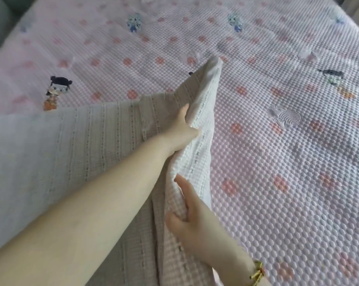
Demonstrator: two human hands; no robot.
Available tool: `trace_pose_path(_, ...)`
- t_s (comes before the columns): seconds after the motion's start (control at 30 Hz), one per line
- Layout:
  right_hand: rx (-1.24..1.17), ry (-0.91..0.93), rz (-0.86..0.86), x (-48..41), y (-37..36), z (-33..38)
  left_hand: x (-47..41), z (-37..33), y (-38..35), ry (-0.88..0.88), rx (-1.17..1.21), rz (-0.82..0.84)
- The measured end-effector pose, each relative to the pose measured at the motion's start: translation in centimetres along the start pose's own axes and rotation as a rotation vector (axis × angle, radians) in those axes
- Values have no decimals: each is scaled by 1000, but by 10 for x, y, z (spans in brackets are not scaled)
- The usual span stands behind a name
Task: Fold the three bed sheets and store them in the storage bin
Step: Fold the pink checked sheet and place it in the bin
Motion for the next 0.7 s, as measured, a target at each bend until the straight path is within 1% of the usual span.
trace_pose_path(0.07, 24, 69, 36, 0, -33, 13, 10, 12, 40, -69, 20, -48)
trace_pose_path(0.13, 49, 115, 111, 1, -75, 27, 22, 31, 91, -92, 79, -128)
trace_pose_path(0.23, 90, 170, 207, 2, -148, 53, 40, 74, 178, -72, 162, -257)
trace_pose_path(0.27, 95, 181, 228, 3, -164, 54, 44, 88, 195, -46, 171, -301)
trace_pose_path(0.33, 115, 222, 301, 1, -215, 66, 53, 128, 247, 38, 218, -408)
trace_pose_path(0.4, 219, 206, 381, -4, -260, 60, 58, 172, 280, 125, 229, -473)
trace_pose_path(0.47, 337, 134, 450, -10, -300, 44, 58, 225, 302, 274, 218, -492)
trace_pose_path(0.53, 460, 86, 522, -12, -331, 27, 58, 276, 312, 425, 244, -447)
trace_pose_path(0.57, 505, 90, 522, -14, -338, 20, 56, 299, 313, 487, 220, -421)
trace_pose_path(0.6, 524, 96, 473, -16, -340, 14, 55, 314, 312, 534, 196, -391)
trace_pose_path(0.63, 499, 99, 380, -20, -337, 11, 53, 325, 310, 561, 174, -358)
trace_pose_path(0.7, 412, 223, 81, -29, -324, 15, 46, 334, 307, 545, 167, -316)
Point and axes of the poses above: each hand's wrist, its own x-axis away from the middle knuckle, its own y-axis out of the back of the hand, z = x × y, the point moved 4 cm from there along -x, towards the middle knuckle, and after that the axes turned 14 degrees about -z, right-handed, at the moved point
